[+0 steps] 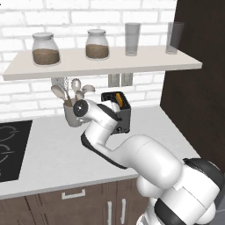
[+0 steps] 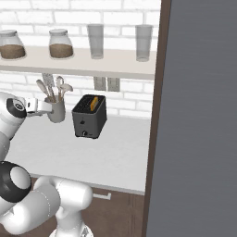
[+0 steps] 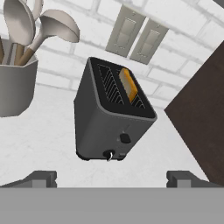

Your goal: Start the toaster. Once the lever pops up, take the bread to the plate on the dining counter.

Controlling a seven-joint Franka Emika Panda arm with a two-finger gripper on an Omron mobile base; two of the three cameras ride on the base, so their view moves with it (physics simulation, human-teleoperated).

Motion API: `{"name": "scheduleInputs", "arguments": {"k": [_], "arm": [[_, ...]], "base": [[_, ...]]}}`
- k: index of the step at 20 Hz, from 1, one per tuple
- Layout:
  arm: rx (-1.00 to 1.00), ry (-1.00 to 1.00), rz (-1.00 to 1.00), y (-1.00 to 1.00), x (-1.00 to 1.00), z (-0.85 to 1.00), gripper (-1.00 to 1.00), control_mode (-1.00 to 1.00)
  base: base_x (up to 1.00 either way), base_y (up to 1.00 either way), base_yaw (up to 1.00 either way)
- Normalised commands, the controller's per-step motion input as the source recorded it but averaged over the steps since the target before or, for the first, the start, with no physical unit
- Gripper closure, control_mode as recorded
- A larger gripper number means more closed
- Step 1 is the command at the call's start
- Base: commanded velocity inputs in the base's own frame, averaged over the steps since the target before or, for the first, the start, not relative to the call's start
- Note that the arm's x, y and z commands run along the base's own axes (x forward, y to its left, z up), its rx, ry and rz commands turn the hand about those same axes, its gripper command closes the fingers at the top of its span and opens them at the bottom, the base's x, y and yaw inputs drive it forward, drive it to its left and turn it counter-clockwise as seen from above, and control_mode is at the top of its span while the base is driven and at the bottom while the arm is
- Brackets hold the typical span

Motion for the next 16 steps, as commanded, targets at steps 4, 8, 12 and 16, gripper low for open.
{"name": "scheduleInputs", "arguments": {"k": [4,8,12,16], "arm": [[0.00,0.00,0.00,0.00,0.00,0.00,-1.00,-1.00],[0.00,0.00,0.00,0.00,0.00,0.00,-1.00,-1.00],[0.00,0.00,0.00,0.00,0.00,0.00,-1.00,-1.00],[0.00,0.00,0.00,0.00,0.00,0.00,-1.00,-1.00]], "base": [[0.00,0.00,0.00],[0.00,0.00,0.00],[0.00,0.00,0.00],[0.00,0.00,0.00]]}}
